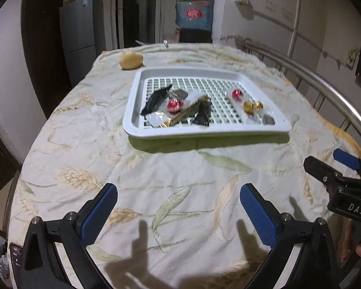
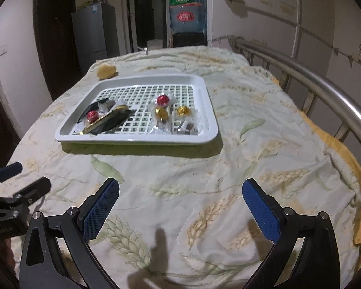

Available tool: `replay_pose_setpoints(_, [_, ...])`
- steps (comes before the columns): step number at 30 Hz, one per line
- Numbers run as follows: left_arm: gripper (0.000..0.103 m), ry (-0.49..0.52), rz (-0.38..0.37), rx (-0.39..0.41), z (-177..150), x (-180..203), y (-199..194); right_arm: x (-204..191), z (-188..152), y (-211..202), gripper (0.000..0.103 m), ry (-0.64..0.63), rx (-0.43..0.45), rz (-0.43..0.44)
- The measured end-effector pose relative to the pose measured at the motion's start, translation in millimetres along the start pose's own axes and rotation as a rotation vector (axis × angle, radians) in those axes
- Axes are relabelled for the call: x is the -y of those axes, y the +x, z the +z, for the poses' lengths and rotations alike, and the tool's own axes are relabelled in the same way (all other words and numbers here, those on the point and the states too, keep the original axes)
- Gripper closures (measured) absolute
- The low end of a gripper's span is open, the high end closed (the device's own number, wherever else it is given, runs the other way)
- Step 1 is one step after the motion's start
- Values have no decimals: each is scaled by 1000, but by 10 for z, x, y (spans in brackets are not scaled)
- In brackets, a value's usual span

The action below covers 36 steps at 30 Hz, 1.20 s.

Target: Organize snacks

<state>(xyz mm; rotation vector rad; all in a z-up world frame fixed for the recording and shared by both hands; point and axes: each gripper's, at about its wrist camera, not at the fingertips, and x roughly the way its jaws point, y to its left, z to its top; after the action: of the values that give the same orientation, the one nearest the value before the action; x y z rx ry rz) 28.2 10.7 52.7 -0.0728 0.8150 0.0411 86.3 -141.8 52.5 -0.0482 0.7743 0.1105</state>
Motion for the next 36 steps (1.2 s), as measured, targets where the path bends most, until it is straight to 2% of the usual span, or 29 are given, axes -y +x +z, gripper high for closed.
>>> replay_pose_setpoints(10, [0,48,23,-66,-1,120,281,3,-94,314,0,1,-105,18])
replay_pose_setpoints(25, [0,68,50,-143,-100,154,619,-117,-217,540,0,-85,-178,18])
replay_pose_setpoints(36, [0,42,26,-139,-106,117,659,-66,-248,613,0,-77,-207,36])
